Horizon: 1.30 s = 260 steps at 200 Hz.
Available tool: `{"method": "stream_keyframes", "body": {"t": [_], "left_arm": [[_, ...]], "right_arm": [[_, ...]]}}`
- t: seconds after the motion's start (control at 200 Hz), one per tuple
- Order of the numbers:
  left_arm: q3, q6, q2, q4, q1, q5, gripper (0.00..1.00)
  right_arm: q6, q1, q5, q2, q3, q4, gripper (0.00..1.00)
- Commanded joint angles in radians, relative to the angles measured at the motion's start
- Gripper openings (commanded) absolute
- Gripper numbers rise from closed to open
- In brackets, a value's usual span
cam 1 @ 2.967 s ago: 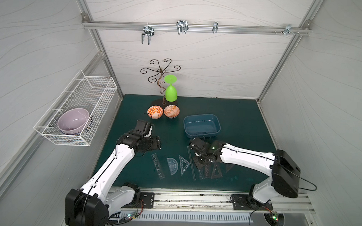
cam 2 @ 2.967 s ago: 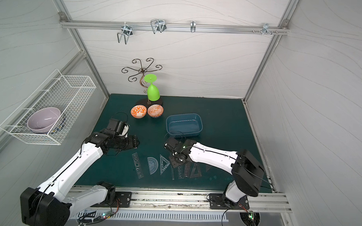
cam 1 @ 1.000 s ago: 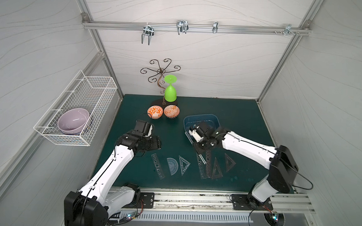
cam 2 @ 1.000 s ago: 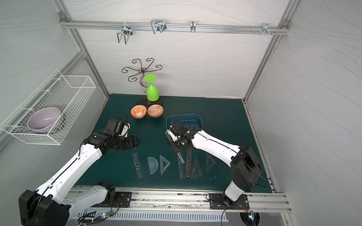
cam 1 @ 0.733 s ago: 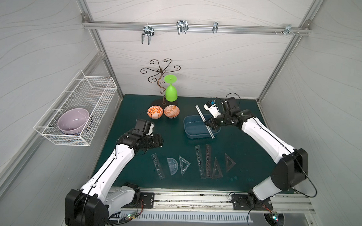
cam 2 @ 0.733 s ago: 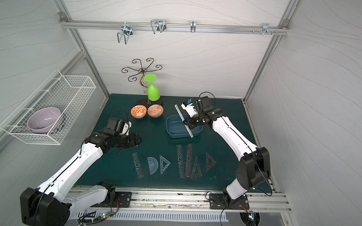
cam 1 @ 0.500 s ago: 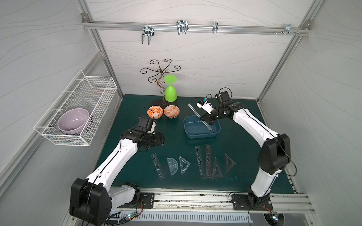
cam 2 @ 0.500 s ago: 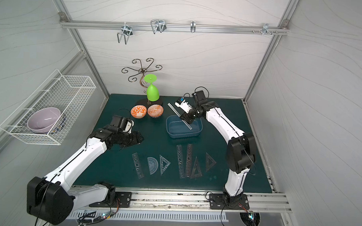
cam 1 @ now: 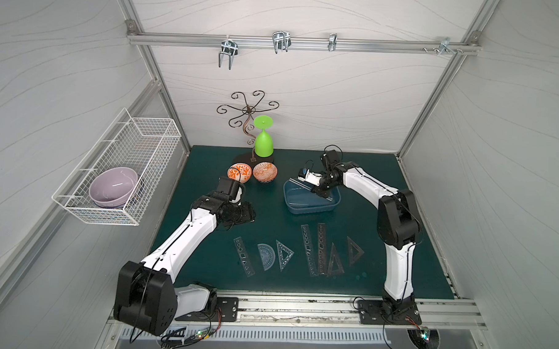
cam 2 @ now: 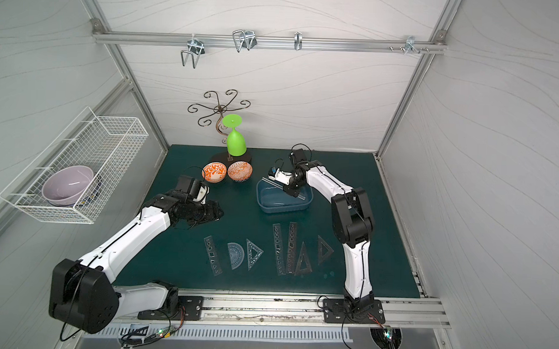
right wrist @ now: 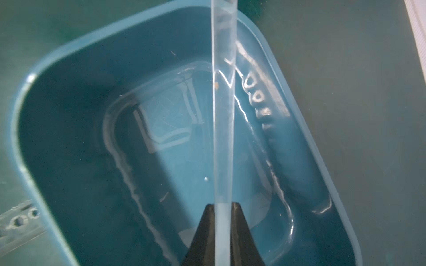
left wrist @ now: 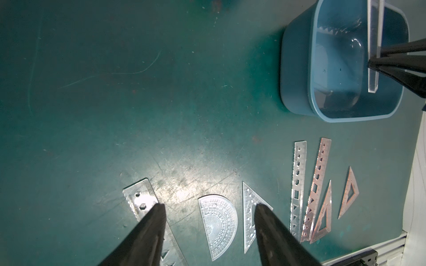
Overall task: Put the scattered rulers into the storage box
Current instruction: Place the ruler in the storage box, then pick up the ruler from the center of the board.
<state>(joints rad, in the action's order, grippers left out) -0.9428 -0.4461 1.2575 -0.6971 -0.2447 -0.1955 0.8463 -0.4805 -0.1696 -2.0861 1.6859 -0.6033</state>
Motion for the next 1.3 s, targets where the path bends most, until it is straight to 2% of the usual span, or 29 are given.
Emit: {"method": "stream_keyframes", "body": {"t": [0.0,0.095,0.26,0.415,0.5,0.59,0.71,0.85,0.94,1.005,1.14,1.295], "left_arm": [[-0.027,0.008,0.003,0.03,0.004,0.016,0.66],[-0.024,0.01,0.002,0.029,0.004,0.019,0.66],[-0.024,0.015,-0.001,0.03,0.004,0.025,0.66],[-0.032,0.02,0.002,0.022,0.004,0.027,0.66],[-0.029,0.015,-0.004,0.016,0.004,0.015,0.66],[-0.007,-0.006,-0.019,0.01,0.002,-0.031,0.66],[0.065,-0.049,-0.071,0.023,-0.034,-0.066,0.64],[0.161,-0.115,-0.129,0.058,-0.103,-0.071,0.62],[0.21,-0.152,-0.155,0.08,-0.116,-0.105,0.6],[0.226,-0.162,-0.177,0.076,-0.116,-0.109,0.6],[0.219,-0.169,-0.224,0.056,-0.116,-0.098,0.6],[0.218,-0.169,-0.244,0.044,-0.116,-0.073,0.6]], "right_arm": [[0.05,-0.001,0.02,-0.02,-0.006,0.047,0.14],[0.057,-0.002,0.024,-0.029,-0.012,0.06,0.22],[0.057,-0.009,0.035,-0.06,-0.006,0.062,0.28],[0.032,-0.013,0.05,-0.068,0.009,0.072,0.31],[-0.015,-0.013,0.048,-0.022,0.01,0.092,0.33],[-0.155,-0.02,0.025,0.073,-0.001,0.113,0.37],[-0.462,-0.072,0.074,0.22,-0.044,0.053,0.39],[-0.738,-0.194,0.166,0.407,-0.279,0.038,0.35],[-0.836,-0.362,0.246,0.527,-0.478,0.082,0.35],[-0.893,-0.496,0.312,0.581,-0.592,0.098,0.42],[-1.023,-0.701,0.408,0.602,-0.714,0.096,0.49],[-1.093,-0.811,0.384,0.526,-0.742,0.145,0.48]]}}
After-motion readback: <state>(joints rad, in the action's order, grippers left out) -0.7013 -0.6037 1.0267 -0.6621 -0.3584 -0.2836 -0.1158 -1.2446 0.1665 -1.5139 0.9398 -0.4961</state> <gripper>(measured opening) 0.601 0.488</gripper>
